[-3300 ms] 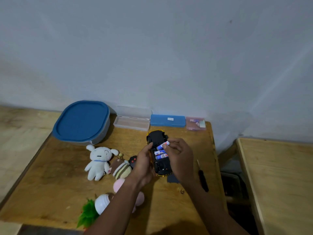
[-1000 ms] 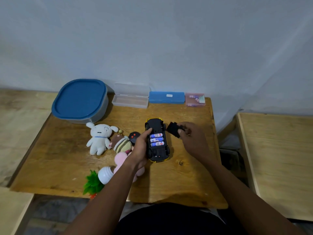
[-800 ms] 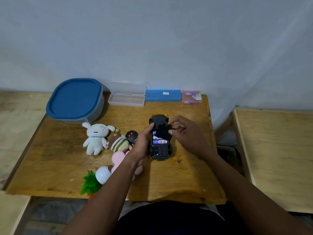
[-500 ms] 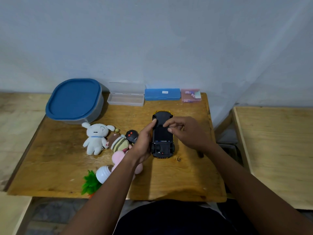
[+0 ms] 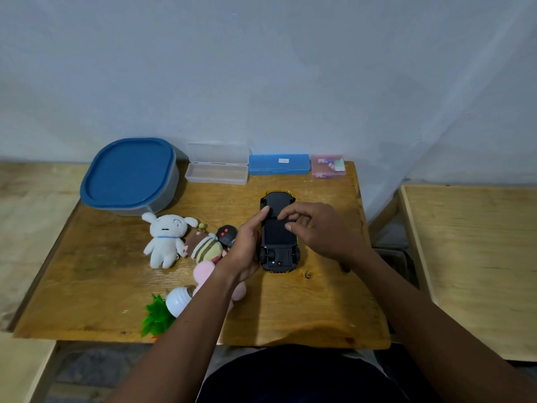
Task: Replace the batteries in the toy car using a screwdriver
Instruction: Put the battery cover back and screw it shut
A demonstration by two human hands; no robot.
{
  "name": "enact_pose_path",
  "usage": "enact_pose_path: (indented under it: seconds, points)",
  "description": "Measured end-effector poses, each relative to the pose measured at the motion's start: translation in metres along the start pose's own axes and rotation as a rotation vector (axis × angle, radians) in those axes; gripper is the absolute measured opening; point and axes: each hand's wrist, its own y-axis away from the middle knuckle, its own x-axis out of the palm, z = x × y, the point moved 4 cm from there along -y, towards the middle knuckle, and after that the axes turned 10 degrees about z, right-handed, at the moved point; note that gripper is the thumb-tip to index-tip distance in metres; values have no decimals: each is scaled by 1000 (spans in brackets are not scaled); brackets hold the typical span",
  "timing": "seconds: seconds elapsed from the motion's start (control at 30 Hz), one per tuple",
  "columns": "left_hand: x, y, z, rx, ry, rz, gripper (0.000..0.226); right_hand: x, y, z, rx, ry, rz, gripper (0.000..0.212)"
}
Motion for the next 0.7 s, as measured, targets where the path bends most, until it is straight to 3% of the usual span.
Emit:
enact_pose_path:
  seconds: [0.3, 0.5, 0.7]
  points:
    - [1, -8, 9, -30, 18, -42, 47, 20, 10, -10, -94, 295, -306, 20]
    - [4, -18, 20, -53, -29, -52, 45, 24, 24, -30, 51, 70, -477, 55]
    - [12, -31, 36, -99, -66, -60, 45, 22, 40, -54, 198, -13, -508, 65]
